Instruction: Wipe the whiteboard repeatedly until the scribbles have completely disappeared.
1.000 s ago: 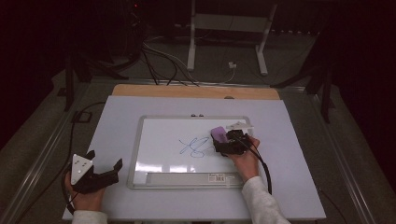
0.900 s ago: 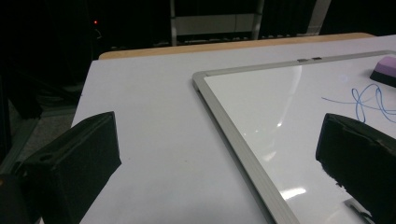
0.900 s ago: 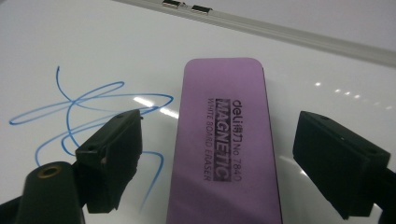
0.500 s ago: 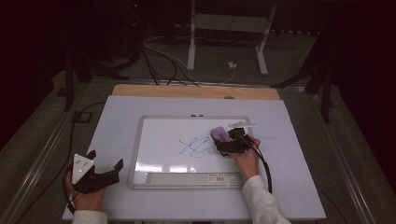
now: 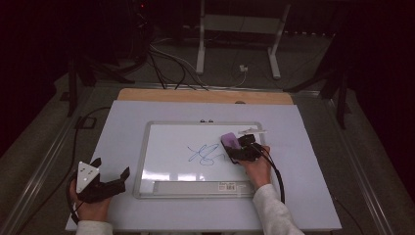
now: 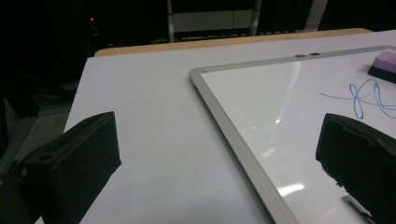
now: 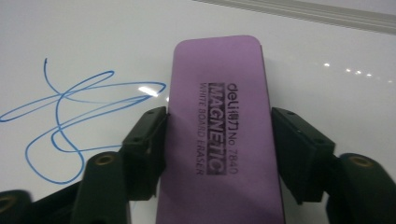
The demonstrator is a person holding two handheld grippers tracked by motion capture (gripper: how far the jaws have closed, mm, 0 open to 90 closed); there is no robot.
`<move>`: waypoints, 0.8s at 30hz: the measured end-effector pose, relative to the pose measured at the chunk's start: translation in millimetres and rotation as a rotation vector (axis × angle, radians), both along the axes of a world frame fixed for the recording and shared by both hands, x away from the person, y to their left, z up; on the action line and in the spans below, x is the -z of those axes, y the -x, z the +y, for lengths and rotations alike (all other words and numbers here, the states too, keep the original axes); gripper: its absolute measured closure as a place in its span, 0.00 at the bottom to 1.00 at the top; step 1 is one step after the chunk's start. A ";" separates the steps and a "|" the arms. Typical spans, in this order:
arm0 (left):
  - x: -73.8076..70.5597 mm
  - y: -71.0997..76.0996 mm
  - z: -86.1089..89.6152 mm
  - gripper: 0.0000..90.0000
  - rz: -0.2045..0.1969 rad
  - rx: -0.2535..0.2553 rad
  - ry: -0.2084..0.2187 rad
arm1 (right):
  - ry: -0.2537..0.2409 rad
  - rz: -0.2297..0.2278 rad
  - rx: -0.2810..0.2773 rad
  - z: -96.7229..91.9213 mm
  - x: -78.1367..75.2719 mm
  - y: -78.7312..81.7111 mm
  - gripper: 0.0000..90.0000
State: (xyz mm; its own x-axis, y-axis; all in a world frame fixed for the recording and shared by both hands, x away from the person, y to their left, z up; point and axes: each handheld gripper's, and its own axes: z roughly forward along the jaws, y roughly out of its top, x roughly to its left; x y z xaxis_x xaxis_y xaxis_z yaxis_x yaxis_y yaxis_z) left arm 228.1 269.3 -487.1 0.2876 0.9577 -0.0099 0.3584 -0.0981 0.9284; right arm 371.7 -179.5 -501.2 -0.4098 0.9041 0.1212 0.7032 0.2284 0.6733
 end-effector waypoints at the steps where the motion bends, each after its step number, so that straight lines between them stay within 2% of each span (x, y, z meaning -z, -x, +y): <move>1: -0.3 0.4 -0.2 0.01 -0.001 0.001 -0.002 | 0.002 -0.002 0.002 0.3 0.0 0.2 0.45; 9: -0.3 0.3 -0.3 0.01 0.000 0.001 -0.001 | -0.001 0.000 0.013 0.8 0.3 0.4 0.45; 16: -0.1 0.2 -0.7 0.01 0.001 0.002 -0.002 | 0.023 -0.006 0.023 4.1 0.2 1.9 0.45; 24: -0.1 0.3 -1.0 0.01 0.001 0.003 -0.003 | 0.068 -0.023 -0.017 12.2 -1.3 9.8 0.45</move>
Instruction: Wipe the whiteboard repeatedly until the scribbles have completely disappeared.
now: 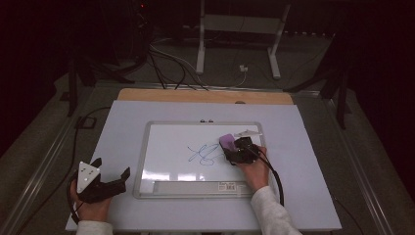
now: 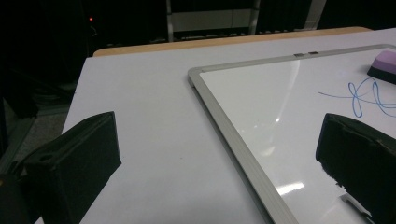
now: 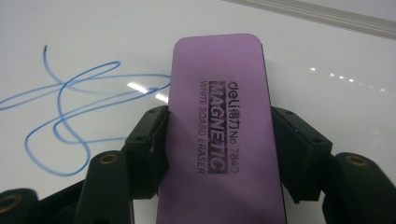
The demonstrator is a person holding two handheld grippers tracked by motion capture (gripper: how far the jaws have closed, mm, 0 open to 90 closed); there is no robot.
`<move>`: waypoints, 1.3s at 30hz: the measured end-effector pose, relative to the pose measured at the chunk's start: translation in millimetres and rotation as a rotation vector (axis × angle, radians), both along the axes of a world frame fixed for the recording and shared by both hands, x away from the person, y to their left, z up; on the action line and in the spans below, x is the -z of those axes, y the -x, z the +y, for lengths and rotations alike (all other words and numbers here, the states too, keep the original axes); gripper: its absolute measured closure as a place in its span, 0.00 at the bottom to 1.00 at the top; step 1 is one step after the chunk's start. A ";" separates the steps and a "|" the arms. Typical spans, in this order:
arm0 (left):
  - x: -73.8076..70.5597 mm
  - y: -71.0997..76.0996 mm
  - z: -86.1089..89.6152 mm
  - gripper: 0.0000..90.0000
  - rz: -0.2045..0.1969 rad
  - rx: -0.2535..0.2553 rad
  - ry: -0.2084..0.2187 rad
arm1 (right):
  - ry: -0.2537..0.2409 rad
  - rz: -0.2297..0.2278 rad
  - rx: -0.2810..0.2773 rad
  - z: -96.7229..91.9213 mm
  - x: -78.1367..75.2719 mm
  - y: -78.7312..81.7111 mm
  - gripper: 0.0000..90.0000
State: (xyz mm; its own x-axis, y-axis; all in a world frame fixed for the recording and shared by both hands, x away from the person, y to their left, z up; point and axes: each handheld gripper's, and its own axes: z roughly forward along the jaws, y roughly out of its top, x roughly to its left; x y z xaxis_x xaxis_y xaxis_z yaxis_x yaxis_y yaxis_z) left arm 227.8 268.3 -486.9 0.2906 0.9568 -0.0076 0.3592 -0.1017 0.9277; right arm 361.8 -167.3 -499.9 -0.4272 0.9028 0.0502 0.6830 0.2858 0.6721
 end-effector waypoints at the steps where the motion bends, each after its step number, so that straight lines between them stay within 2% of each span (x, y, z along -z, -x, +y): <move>1: -0.1 0.0 0.0 0.01 -0.001 -0.001 0.001 | 0.008 -0.002 -0.011 1.4 -0.3 2.0 0.45; 8: -0.2 0.1 -0.2 0.01 -0.001 0.001 0.001 | 0.055 -0.020 -0.095 13.4 -2.3 20.9 0.46; 11: -0.3 0.3 -0.2 0.01 -0.001 0.000 0.001 | 0.064 -0.023 -0.103 13.9 -2.6 21.7 0.46; 15: -0.6 0.8 0.4 0.01 -0.003 -0.002 0.005 | 0.101 -0.047 -0.048 10.8 -2.3 14.3 0.46; 17: -0.4 0.7 0.5 0.01 -0.002 -0.001 0.005 | 0.097 -0.044 0.003 3.8 -1.7 3.4 0.46; 20: -0.3 0.4 0.3 0.01 -0.002 0.000 0.003 | 0.071 -0.028 0.014 1.0 -1.4 -0.2 0.46; 22: 0.0 0.0 0.0 0.01 -0.001 0.001 0.002 | 0.075 -0.033 0.016 1.9 -1.3 0.3 0.46; 25: -0.2 0.1 -1.0 0.01 0.000 0.003 0.000 | 0.047 -0.024 -0.029 8.3 -0.7 6.1 0.46; 26: -0.2 0.1 -1.0 0.01 0.000 0.003 0.000 | 0.047 -0.024 -0.029 8.3 -0.7 6.1 0.46; 28: -0.3 0.3 -0.8 0.01 -0.001 0.002 0.000 | 0.037 -0.019 -0.070 15.0 -0.6 11.9 0.46; 32: 0.0 0.2 -0.4 0.01 0.000 0.002 0.000 | 0.047 -0.019 -0.146 24.7 -1.6 21.4 0.46; 34: -0.1 0.3 -0.7 0.01 -0.001 0.003 0.001 | 0.067 -0.025 -0.161 26.2 -2.5 20.4 0.46; 36: -0.3 0.5 -0.6 0.01 -0.001 0.002 0.001 | 0.077 -0.033 -0.147 26.0 -2.4 18.4 0.46; 39: -0.1 0.4 0.1 0.01 -0.002 0.001 0.004 | 0.112 -0.052 -0.079 22.4 -2.1 6.6 0.46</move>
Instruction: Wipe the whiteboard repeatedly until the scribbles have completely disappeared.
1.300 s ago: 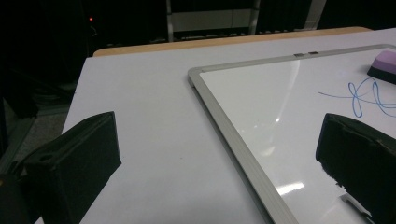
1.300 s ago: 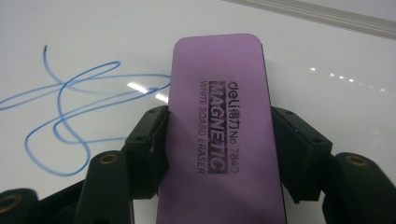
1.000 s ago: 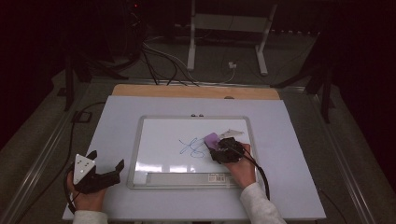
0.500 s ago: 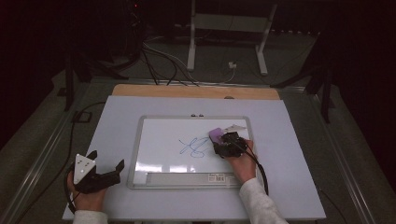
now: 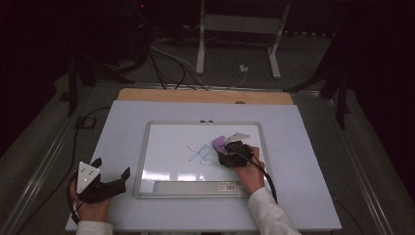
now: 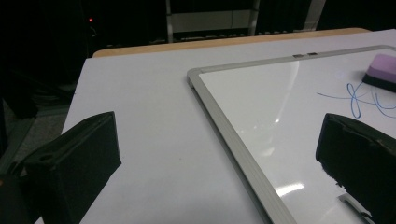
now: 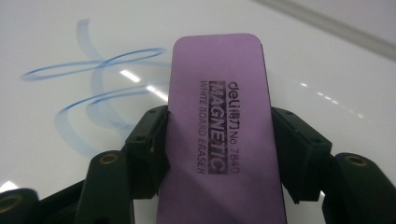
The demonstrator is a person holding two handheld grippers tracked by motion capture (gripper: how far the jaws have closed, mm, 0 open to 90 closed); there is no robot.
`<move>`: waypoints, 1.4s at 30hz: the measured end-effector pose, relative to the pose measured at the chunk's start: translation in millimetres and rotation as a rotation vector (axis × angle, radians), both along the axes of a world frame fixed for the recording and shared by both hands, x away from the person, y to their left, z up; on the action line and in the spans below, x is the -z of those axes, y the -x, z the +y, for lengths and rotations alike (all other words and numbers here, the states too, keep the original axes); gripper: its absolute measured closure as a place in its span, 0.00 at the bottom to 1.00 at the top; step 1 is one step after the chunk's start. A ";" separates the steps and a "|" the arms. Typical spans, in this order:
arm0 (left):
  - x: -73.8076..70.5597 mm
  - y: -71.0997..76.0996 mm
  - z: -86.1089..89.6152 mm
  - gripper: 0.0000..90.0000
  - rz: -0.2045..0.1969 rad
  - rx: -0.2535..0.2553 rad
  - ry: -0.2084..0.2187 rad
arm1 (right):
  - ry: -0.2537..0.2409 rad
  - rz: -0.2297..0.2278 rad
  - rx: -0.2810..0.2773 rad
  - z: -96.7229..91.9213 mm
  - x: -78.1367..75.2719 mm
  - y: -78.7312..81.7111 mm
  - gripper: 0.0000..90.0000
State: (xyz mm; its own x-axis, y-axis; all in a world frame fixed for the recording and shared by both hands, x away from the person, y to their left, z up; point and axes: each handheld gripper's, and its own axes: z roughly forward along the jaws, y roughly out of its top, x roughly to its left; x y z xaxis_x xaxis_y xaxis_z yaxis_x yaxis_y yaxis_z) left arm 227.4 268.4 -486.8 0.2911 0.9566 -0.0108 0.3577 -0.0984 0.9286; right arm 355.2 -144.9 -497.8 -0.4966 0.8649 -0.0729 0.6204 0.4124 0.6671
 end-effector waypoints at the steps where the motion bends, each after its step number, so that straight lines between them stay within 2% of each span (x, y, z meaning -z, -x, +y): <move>1: 0.1 -0.1 0.2 0.01 0.001 0.000 0.000 | 0.001 0.000 0.017 -1.7 0.1 -4.3 0.46; 4: 0.4 -0.5 0.1 0.01 0.002 0.002 -0.001 | -0.009 0.013 0.046 -3.3 -0.1 -14.0 0.46; 7: 0.6 -0.9 -0.6 0.01 0.004 0.005 -0.002 | -0.008 0.011 0.041 1.3 0.0 -15.1 0.46; 8: 0.6 -0.9 -0.8 0.01 0.005 0.005 -0.005 | -0.036 0.028 0.015 5.0 0.4 -12.3 0.46; 11: 0.6 -0.8 -0.8 0.01 0.004 0.004 -0.002 | -0.037 0.029 -0.008 9.5 0.4 -7.5 0.46; 12: 0.7 -0.8 -0.7 0.01 0.005 0.004 -0.002 | -0.049 0.042 -0.046 14.2 0.2 -2.1 0.46; 13: 0.7 -0.8 -0.8 0.01 0.005 0.004 -0.003 | -0.049 0.042 -0.046 14.2 0.2 -2.1 0.46; 16: 0.5 -0.6 -1.1 0.01 0.004 0.004 -0.003 | -0.040 0.043 -0.094 22.2 -0.5 6.7 0.46; 19: 0.4 -0.4 -1.1 0.01 0.003 0.005 -0.004 | -0.036 0.040 -0.089 22.4 -0.5 5.1 0.46; 24: 0.6 -0.4 0.5 0.01 0.004 0.001 0.000 | 0.009 0.004 0.015 16.5 -0.2 -9.5 0.46; 27: 1.0 -0.7 0.6 0.01 0.005 0.003 0.001 | 0.006 0.017 0.045 14.0 -0.7 -16.1 0.46; 29: 0.9 -0.9 0.2 0.01 0.006 0.004 -0.001 | 0.023 0.008 0.038 16.4 -1.2 -14.7 0.46; 30: 0.9 -0.9 0.0 0.01 0.007 0.005 -0.002 | 0.018 0.012 0.028 17.3 -1.1 -13.6 0.46; 31: 0.8 -0.9 -0.2 0.01 0.008 0.006 -0.004 | -0.005 0.031 -0.012 20.8 -1.2 -8.4 0.46; 33: 1.0 -1.0 -0.6 0.01 0.006 0.006 -0.004 | -0.009 0.031 -0.027 22.5 -1.1 -6.3 0.46; 37: 0.7 -0.7 -0.7 0.01 0.005 0.006 -0.005 | -0.034 0.051 -0.098 31.3 -1.0 4.5 0.46; 41: 0.7 -0.5 -0.5 0.01 0.005 0.006 -0.004 | -0.044 0.052 -0.094 30.1 -0.3 2.4 0.46; 42: 0.6 -0.3 -0.4 0.01 0.004 0.005 -0.004 | -0.018 0.022 -0.050 27.6 0.1 -1.9 0.46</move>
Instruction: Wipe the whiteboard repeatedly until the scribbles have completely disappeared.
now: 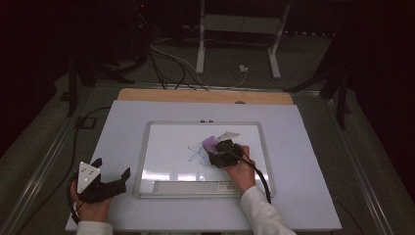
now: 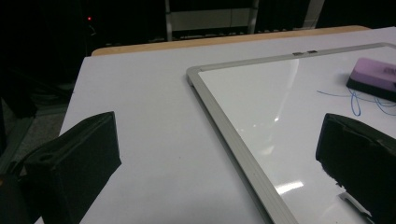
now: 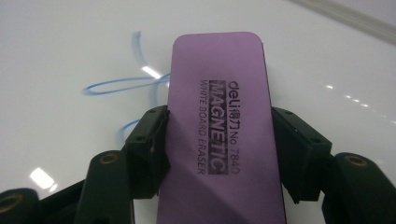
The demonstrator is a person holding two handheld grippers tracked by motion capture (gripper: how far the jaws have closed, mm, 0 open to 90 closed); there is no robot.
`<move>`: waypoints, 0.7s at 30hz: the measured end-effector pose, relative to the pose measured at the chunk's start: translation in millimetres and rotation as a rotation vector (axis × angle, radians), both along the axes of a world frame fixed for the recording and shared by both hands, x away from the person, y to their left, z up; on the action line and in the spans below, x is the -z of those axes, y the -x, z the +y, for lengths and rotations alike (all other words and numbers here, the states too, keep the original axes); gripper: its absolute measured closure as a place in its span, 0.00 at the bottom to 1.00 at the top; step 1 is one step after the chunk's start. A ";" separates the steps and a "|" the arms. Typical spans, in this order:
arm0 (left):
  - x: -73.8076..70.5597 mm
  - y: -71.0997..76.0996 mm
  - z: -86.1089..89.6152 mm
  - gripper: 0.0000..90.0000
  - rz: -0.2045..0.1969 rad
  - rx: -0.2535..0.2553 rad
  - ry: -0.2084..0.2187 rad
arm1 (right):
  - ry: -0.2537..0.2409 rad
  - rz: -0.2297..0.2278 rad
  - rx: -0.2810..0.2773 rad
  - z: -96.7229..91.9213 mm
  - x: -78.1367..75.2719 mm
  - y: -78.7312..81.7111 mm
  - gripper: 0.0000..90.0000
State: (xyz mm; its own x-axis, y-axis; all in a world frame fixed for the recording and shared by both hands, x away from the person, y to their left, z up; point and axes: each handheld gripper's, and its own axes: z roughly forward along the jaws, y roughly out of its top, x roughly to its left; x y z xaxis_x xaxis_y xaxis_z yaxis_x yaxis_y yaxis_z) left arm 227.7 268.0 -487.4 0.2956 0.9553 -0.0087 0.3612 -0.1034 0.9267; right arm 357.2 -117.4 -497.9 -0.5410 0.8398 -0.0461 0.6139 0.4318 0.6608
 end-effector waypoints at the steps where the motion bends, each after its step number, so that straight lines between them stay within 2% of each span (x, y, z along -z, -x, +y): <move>1: -0.1 0.2 0.2 0.01 -0.001 -0.001 0.001 | 0.000 0.000 0.000 0.0 0.0 0.0 0.46; 4: 0.2 0.2 0.9 0.01 0.000 -0.003 0.003 | 0.018 -0.023 0.084 -7.8 1.1 -10.2 0.46; 5: 0.3 0.0 0.9 0.01 0.001 -0.002 0.003 | 0.007 -0.014 0.102 -10.0 1.2 -12.7 0.46; 6: 0.5 -0.2 0.8 0.01 0.001 -0.002 0.003 | -0.005 -0.003 0.110 -10.6 1.1 -13.9 0.46; 7: 0.7 -0.5 0.7 0.01 0.003 0.001 0.001 | 0.009 -0.011 0.108 -9.1 0.8 -12.7 0.46; 8: 0.8 -0.7 0.5 0.01 0.003 0.001 0.000 | 0.019 -0.018 0.095 -7.1 0.6 -11.1 0.46; 12: 0.5 -0.7 -0.9 0.01 0.002 0.003 -0.002 | -0.020 0.014 0.008 3.3 0.5 -1.6 0.46; 13: 0.4 -0.7 -1.0 0.01 0.002 0.003 -0.003 | -0.040 0.037 -0.048 10.7 0.3 5.4 0.46; 14: 0.4 -0.6 -0.9 0.01 0.002 0.003 -0.003 | -0.040 0.037 -0.048 10.7 0.3 5.4 0.46; 17: 0.6 -0.5 -0.5 0.01 0.003 0.002 -0.002 | -0.033 0.038 -0.110 22.4 -0.5 17.4 0.46; 20: 0.5 -0.2 -0.6 0.01 0.002 0.002 -0.002 | -0.018 0.025 -0.116 24.0 -0.5 17.7 0.46; 21: 0.2 0.0 -0.4 0.01 0.002 0.002 -0.003 | -0.010 0.016 -0.101 23.4 -0.4 16.3 0.46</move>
State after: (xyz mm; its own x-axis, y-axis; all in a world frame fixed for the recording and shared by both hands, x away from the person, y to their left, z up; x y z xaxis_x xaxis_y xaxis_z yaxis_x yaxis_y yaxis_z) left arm 227.7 267.6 -487.6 0.2979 0.9546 -0.0065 0.3629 -0.1070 0.9257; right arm 340.9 -94.0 -497.5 -0.6238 0.7811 -0.0289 0.5782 0.4860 0.6554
